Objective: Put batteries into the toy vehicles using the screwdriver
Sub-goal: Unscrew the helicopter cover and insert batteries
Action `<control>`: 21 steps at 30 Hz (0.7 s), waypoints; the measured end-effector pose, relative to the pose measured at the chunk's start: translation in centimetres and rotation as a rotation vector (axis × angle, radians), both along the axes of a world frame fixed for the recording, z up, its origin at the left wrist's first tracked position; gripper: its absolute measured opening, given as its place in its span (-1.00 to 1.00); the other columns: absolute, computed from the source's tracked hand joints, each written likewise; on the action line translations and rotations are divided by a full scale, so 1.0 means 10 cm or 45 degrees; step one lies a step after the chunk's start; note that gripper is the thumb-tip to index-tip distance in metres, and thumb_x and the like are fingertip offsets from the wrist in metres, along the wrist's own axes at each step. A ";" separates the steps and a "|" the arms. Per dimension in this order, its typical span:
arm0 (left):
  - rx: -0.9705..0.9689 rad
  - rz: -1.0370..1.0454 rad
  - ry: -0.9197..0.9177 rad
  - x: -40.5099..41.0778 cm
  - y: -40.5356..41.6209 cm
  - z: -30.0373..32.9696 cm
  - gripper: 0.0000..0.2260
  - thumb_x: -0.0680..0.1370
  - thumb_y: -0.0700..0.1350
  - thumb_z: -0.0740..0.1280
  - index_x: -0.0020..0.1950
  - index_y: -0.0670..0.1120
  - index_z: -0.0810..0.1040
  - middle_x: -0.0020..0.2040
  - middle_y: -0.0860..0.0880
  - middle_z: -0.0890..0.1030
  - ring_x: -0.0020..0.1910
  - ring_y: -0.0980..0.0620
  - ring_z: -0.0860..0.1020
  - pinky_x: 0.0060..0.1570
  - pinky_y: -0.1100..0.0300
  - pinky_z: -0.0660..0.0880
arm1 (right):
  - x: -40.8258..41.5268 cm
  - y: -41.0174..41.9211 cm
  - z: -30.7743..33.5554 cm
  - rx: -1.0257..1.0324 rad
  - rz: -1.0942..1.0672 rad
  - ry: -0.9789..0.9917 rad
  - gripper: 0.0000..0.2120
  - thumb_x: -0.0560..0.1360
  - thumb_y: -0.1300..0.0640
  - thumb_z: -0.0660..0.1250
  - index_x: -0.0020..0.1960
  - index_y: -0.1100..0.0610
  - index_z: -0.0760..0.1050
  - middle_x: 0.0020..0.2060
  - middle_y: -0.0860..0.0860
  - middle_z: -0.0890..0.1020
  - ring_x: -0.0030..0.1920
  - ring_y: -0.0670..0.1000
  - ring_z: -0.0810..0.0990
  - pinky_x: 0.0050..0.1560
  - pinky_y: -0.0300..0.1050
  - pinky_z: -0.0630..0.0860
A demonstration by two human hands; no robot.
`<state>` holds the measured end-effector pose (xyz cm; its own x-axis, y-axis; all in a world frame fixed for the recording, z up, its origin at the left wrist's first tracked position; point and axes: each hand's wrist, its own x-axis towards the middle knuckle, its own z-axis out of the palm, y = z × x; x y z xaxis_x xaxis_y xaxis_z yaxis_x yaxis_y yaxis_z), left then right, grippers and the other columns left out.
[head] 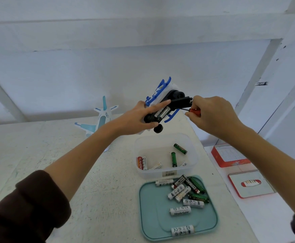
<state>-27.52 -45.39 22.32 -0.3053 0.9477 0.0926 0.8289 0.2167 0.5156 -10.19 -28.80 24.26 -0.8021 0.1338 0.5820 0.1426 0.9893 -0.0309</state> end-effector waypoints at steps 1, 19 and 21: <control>-0.003 -0.003 0.003 0.00 0.00 0.00 -0.41 0.61 0.00 0.26 0.33 0.50 -0.06 0.18 -0.07 0.29 0.10 -0.08 0.41 0.15 0.23 0.29 | -0.01 0.00 0.00 -0.022 0.005 -0.006 -0.75 0.38 0.20 0.44 -0.30 0.19 0.37 -0.55 -0.01 0.34 -0.57 0.01 0.25 -0.46 -0.33 0.19; -0.104 -0.050 0.054 -0.02 -0.09 -0.14 -0.38 0.61 -0.02 0.28 0.35 0.49 -0.05 0.16 -0.03 0.26 0.07 -0.05 0.39 0.18 0.16 0.35 | 0.05 0.06 -0.19 -0.328 0.087 -0.144 -0.73 0.34 0.17 0.47 -0.39 0.19 0.40 -0.54 0.06 0.51 -0.51 0.09 0.45 -0.40 0.05 0.52; -0.102 -0.044 0.048 -0.05 -0.09 -0.15 -0.38 0.61 -0.02 0.28 0.35 0.50 -0.05 0.16 -0.03 0.27 0.06 -0.05 0.39 0.15 0.18 0.33 | 0.06 0.05 -0.20 -0.324 0.080 -0.136 -0.73 0.35 0.16 0.46 -0.37 0.17 0.39 -0.52 0.06 0.53 -0.51 0.08 0.45 -0.40 0.02 0.52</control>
